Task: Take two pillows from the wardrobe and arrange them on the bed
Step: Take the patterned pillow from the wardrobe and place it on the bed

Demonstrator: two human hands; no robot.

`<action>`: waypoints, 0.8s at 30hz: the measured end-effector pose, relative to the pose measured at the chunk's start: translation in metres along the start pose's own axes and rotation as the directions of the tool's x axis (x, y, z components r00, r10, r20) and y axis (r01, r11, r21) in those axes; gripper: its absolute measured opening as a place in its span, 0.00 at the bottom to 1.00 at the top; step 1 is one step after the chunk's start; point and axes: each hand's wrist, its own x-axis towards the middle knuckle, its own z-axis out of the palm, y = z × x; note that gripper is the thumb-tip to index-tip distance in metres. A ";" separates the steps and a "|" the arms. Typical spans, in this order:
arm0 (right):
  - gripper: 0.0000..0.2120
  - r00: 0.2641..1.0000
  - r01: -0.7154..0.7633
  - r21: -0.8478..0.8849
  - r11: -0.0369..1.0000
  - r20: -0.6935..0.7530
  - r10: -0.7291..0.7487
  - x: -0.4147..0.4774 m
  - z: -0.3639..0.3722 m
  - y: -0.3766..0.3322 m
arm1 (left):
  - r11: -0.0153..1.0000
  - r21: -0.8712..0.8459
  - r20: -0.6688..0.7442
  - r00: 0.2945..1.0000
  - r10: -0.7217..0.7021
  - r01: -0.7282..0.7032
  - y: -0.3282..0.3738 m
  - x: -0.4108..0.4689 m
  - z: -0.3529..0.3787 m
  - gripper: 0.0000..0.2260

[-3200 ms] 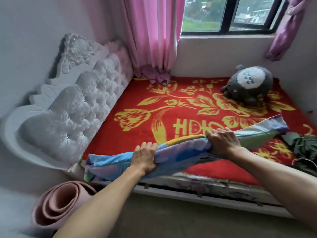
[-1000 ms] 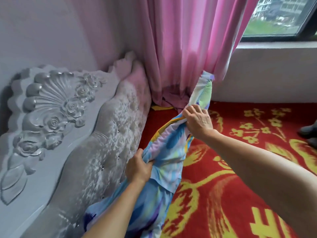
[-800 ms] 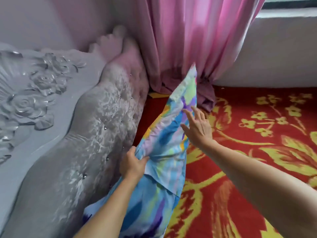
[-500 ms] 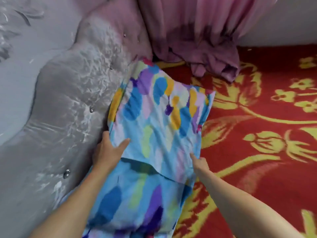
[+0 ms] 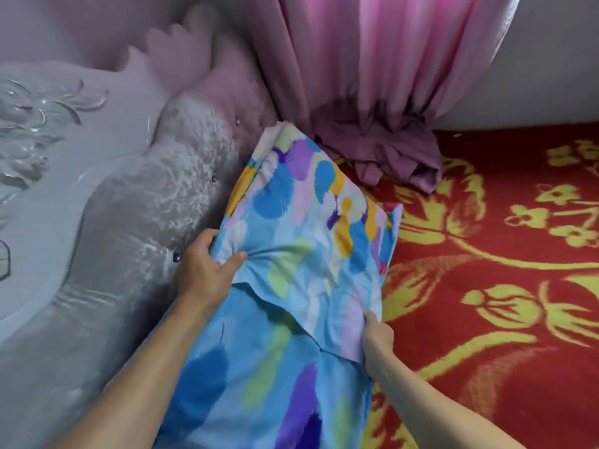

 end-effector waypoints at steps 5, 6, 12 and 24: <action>0.14 0.937 0.288 -0.110 0.951 -0.175 -0.303 0.033 -0.014 -0.082 | 0.981 -0.191 0.041 0.999 -0.034 0.041 -0.009 0.054 0.045 0.10; 0.15 0.915 0.326 -0.145 0.934 -0.201 -0.350 0.044 -0.016 -0.098 | 0.975 -0.212 0.046 0.997 -0.057 0.066 -0.015 0.065 0.059 0.10; 0.16 0.815 0.410 -0.338 0.847 -0.281 -0.506 0.120 -0.019 -0.138 | 0.946 -0.231 0.133 0.970 -0.203 0.230 -0.073 0.101 0.166 0.09; 0.31 0.571 0.508 -0.826 0.244 0.111 -0.813 0.162 -0.015 -0.041 | 0.850 0.526 0.353 0.906 -0.235 0.015 -0.179 -0.008 0.256 0.29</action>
